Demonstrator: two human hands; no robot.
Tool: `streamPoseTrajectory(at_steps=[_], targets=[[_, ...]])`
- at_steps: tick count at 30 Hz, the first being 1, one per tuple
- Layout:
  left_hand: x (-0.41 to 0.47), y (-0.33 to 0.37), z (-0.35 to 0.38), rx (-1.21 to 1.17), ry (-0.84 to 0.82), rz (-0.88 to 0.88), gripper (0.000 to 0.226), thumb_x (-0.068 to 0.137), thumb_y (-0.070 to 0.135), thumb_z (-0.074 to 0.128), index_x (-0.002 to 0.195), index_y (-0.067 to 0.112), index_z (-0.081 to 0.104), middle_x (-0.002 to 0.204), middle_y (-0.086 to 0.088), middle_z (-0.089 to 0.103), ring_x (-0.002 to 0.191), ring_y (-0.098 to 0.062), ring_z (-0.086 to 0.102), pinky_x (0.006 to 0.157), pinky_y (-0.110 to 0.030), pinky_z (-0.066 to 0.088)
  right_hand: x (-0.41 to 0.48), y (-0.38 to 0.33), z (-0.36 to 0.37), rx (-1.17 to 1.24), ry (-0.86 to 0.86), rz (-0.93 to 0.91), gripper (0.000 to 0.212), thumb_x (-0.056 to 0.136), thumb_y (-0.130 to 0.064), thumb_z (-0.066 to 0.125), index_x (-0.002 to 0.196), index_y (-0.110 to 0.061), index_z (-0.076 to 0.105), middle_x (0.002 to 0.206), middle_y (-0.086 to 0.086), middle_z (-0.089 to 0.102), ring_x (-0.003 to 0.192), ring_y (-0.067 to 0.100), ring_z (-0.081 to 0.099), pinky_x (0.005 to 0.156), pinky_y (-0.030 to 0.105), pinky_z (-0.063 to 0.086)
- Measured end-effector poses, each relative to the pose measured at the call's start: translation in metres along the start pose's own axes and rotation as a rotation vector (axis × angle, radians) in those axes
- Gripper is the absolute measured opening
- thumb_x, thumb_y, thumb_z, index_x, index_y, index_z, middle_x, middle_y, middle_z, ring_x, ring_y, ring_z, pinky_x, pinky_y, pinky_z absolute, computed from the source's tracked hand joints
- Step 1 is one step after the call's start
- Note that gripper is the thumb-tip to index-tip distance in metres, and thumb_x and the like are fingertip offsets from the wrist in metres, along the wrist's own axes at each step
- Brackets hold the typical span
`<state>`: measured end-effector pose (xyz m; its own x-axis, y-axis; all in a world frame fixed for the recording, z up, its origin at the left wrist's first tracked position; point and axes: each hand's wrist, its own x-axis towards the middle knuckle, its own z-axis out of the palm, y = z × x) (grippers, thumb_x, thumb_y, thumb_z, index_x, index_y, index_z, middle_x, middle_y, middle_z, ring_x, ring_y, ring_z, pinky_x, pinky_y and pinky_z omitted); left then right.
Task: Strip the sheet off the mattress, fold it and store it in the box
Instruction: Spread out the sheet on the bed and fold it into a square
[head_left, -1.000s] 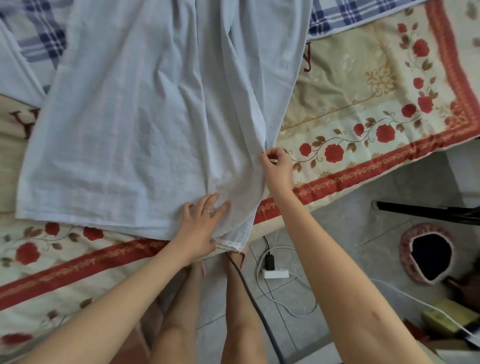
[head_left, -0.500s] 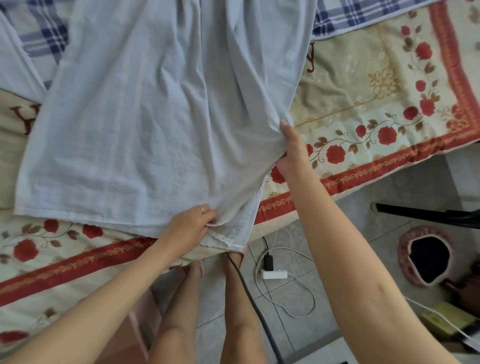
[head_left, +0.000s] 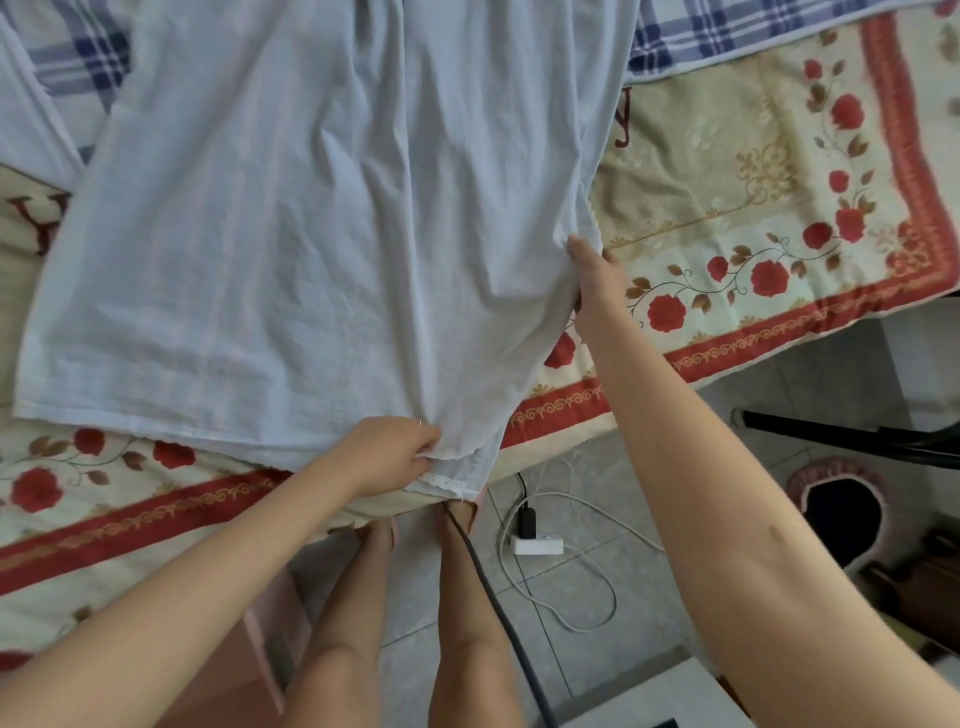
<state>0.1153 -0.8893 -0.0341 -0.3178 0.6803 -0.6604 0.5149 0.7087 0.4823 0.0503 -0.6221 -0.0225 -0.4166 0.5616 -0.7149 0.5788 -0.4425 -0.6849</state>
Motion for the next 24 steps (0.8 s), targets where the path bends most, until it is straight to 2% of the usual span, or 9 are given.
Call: streamPoseTrajectory(at_steps=[4,6,9,13,16,17,19,21,24], targets=[[-0.018,-0.007,0.012,0.012,0.51,0.138,0.016,0.069,0.018,0.055,0.075,0.021,0.041,0.075,0.005,0.047,0.068,-0.012,0.035,0.056,-0.016,0.021,-0.022,0.023,-0.01,-0.017,-0.288,0.044,0.042,0.079,-0.039,0.073,0.114,-0.02,0.06,0.115,0.002,0.068,0.099,0.02,0.067,0.08,0.034,0.057],[-0.024,-0.017,0.018,0.115,0.592,0.099,0.026,0.062,0.024,0.066,0.083,0.017,0.053,0.088,-0.001,0.055,0.08,-0.016,0.043,0.069,-0.025,0.03,-0.043,0.049,-0.018,-0.207,-0.409,0.152,0.054,0.078,-0.036,0.075,0.124,-0.015,0.056,0.117,0.002,0.066,0.093,0.017,0.068,0.071,0.029,0.058],[-0.035,-0.042,0.028,0.22,0.559,-0.081,0.058,0.052,0.033,0.08,0.101,0.013,0.057,0.112,-0.01,0.05,0.102,-0.026,0.043,0.089,-0.045,0.033,-0.072,0.092,-0.026,-0.466,-0.443,0.187,0.037,0.083,-0.013,0.07,0.117,-0.007,0.057,0.109,0.003,0.066,0.093,0.018,0.065,0.076,0.028,0.057],[-0.055,-0.068,0.034,0.214,0.35,-0.21,0.072,0.061,0.06,0.058,0.116,0.015,0.046,0.128,-0.014,0.036,0.12,-0.033,0.034,0.099,-0.07,0.022,-0.106,0.118,-0.013,-0.549,-0.404,0.14,0.017,0.081,-0.012,0.065,0.096,-0.007,0.059,0.084,-0.001,0.059,0.078,0.016,0.059,0.064,0.023,0.05],[-0.069,-0.081,0.035,0.298,0.208,-0.183,0.082,0.063,0.057,0.067,0.13,0.016,0.042,0.141,-0.014,0.023,0.137,-0.031,0.012,0.101,-0.072,0.01,-0.121,0.122,0.009,-0.293,-0.329,0.275,0.01,0.089,-0.007,0.055,0.097,-0.011,0.055,0.087,0.002,0.062,0.084,0.02,0.06,0.072,0.032,0.054],[-0.073,-0.086,0.032,0.296,0.207,-0.202,0.08,0.068,0.051,0.069,0.135,0.017,0.04,0.145,-0.013,0.018,0.14,-0.03,0.005,0.103,-0.071,0.004,-0.125,0.12,0.016,-0.194,-0.347,0.323,0.008,0.089,-0.003,0.049,0.091,-0.008,0.056,0.077,0.003,0.064,0.08,0.022,0.06,0.071,0.037,0.054],[-0.082,-0.098,0.022,0.221,0.218,-0.295,0.075,0.077,0.034,0.067,0.141,0.018,0.031,0.151,-0.012,0.01,0.144,-0.029,-0.005,0.109,-0.063,-0.004,-0.132,0.116,0.03,-0.089,-0.34,0.386,0.033,0.087,0.005,0.038,0.06,-0.009,0.053,0.048,0.0,0.05,0.059,0.02,0.049,0.058,0.031,0.047],[-0.092,-0.111,0.011,0.162,0.252,-0.316,0.072,0.078,0.018,0.068,0.141,0.018,0.032,0.151,-0.011,0.014,0.144,-0.027,-0.001,0.114,-0.055,-0.003,-0.137,0.112,0.042,-0.019,-0.269,0.445,0.037,0.086,0.0,0.038,0.053,-0.012,0.051,0.05,0.0,0.046,0.059,0.017,0.045,0.061,0.029,0.042],[-0.106,-0.135,-0.002,0.129,0.284,-0.267,0.064,0.069,0.003,0.072,0.128,0.016,0.05,0.142,-0.011,0.033,0.138,-0.029,0.022,0.114,-0.051,0.008,-0.143,0.114,0.056,0.088,-0.134,0.459,0.018,0.089,-0.02,0.046,0.074,-0.017,0.056,0.072,-0.001,0.058,0.07,0.014,0.055,0.069,0.03,0.045]])
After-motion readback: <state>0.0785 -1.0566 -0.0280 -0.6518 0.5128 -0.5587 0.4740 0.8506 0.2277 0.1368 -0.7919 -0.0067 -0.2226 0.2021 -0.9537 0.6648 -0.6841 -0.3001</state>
